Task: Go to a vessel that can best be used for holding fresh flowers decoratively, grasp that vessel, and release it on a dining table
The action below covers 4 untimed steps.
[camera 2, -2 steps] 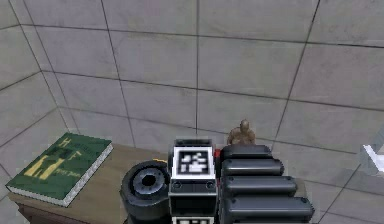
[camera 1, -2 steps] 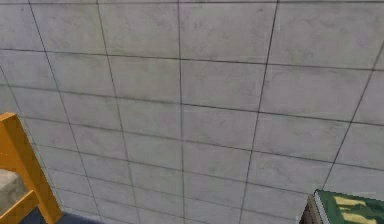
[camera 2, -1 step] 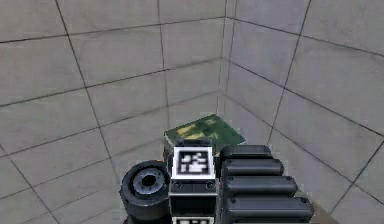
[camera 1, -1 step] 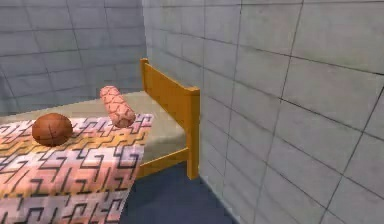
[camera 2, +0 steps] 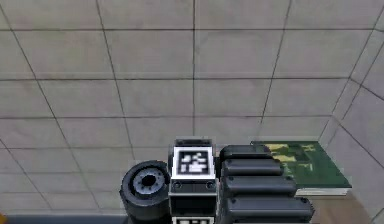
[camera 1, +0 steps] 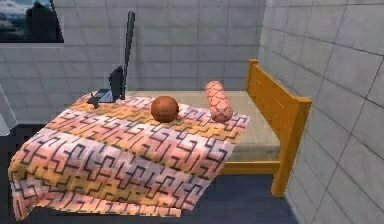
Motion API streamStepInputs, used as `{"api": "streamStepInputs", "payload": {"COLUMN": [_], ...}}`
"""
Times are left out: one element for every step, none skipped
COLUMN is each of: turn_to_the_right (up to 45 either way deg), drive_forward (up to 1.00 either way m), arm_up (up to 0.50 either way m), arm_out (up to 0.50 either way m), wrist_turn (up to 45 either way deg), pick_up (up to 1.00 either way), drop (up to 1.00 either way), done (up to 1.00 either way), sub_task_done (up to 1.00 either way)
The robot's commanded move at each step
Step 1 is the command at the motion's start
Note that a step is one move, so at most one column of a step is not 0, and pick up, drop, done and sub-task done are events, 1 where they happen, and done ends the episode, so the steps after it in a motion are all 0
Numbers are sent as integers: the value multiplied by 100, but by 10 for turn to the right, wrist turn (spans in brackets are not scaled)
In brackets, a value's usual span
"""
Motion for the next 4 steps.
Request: {"api": "streamStepInputs", "payload": {"turn_to_the_right": [0,-450,-450,0], "drive_forward": [5,0,0,45], "arm_up": [0,0,0,0], "arm_out": [0,0,0,0], "wrist_turn": [0,0,0,0], "pick_up": [0,0,0,0], "drop": [0,0,0,0], "done": [0,0,0,0], "sub_task_done": [0,0,0,0]}}
